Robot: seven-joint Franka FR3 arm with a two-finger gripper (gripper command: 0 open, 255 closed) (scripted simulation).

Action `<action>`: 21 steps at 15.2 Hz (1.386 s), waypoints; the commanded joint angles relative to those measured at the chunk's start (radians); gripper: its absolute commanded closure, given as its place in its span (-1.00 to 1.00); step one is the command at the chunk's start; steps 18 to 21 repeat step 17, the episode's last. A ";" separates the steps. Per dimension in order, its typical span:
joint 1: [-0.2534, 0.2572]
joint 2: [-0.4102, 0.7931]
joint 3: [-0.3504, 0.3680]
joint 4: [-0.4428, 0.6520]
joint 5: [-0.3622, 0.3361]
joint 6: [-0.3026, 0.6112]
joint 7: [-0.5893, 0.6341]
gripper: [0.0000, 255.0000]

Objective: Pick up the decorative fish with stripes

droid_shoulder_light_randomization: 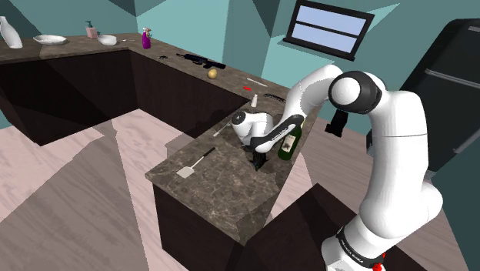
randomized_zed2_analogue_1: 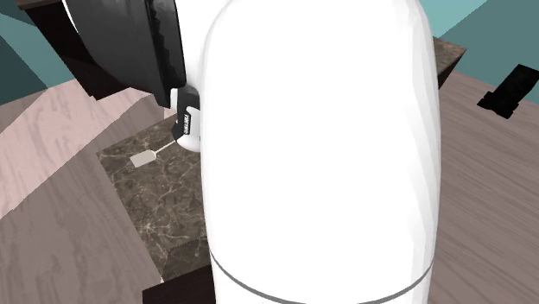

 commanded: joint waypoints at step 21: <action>-0.035 -0.170 0.049 -0.052 0.106 -0.069 -0.119 1.00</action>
